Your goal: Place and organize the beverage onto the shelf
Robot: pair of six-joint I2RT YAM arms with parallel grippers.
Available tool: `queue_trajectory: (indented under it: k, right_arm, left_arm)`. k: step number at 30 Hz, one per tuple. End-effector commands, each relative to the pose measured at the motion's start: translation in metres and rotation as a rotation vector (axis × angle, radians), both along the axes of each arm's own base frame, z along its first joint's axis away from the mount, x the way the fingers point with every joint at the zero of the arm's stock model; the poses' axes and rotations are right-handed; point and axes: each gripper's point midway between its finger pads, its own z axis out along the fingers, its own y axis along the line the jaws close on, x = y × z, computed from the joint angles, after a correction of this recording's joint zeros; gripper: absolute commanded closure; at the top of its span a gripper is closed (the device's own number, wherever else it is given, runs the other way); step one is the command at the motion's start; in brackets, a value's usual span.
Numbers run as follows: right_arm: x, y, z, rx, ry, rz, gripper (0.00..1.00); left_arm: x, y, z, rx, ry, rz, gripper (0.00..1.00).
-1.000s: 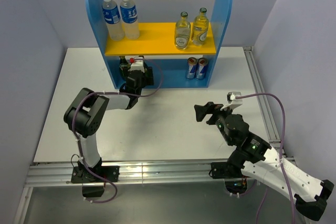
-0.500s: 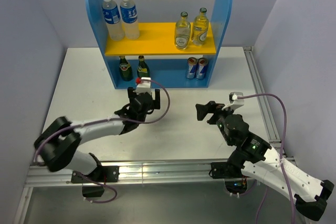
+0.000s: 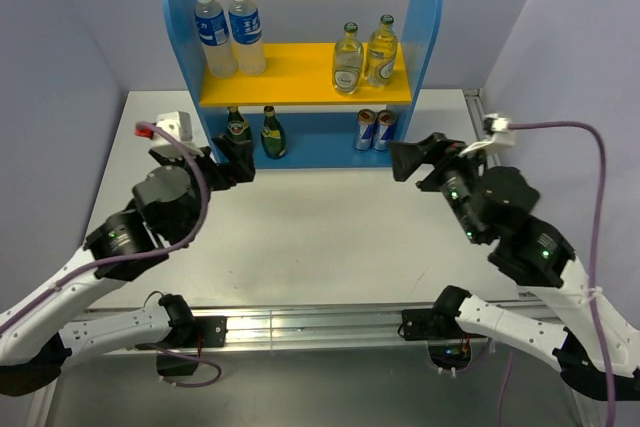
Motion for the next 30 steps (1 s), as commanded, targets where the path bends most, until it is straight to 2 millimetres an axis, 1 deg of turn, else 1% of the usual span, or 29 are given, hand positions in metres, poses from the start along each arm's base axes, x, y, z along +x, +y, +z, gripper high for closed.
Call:
queue_trajectory:
  k: [1,2,4,5,6,7,11,16,30]
  right_arm:
    - [-0.012,-0.017,0.015,-0.084,-0.014,0.003,0.01]
    - [-0.016,-0.022,0.025,-0.068,-0.034,0.002,0.00]
    - [-0.019,-0.026,0.029,-0.065,-0.040,0.001,0.00]
    - [-0.021,-0.028,0.032,-0.057,-0.045,0.000,0.00]
    - [-0.022,-0.030,0.033,-0.053,-0.044,-0.005,0.00]
    - [-0.022,-0.031,0.031,-0.059,-0.038,-0.009,0.00]
    - [-0.024,-0.037,0.032,-0.055,-0.042,-0.028,0.00]
    - [-0.022,-0.037,0.030,-0.062,-0.043,-0.032,0.00]
    - [-0.021,-0.032,0.032,-0.060,-0.059,-0.013,0.00]
  left_arm:
    - [-0.008,0.019,-0.006,0.112,0.077,0.034,0.03]
    - [-0.008,0.020,-0.005,0.124,0.075,0.037,0.03]
    - [-0.010,0.025,-0.005,0.130,0.066,0.037,0.03]
    - [-0.010,0.024,0.000,0.107,0.043,0.035,0.03]
    - [-0.013,0.027,0.003,0.097,0.027,0.025,0.03]
    - [-0.014,0.024,-0.001,0.097,0.026,0.001,0.02]
    - [-0.016,0.027,0.001,0.084,0.009,-0.002,0.02]
    - [-0.016,0.029,0.000,0.090,0.013,0.008,0.02]
    - [-0.015,0.033,-0.004,0.105,0.020,0.032,0.02]
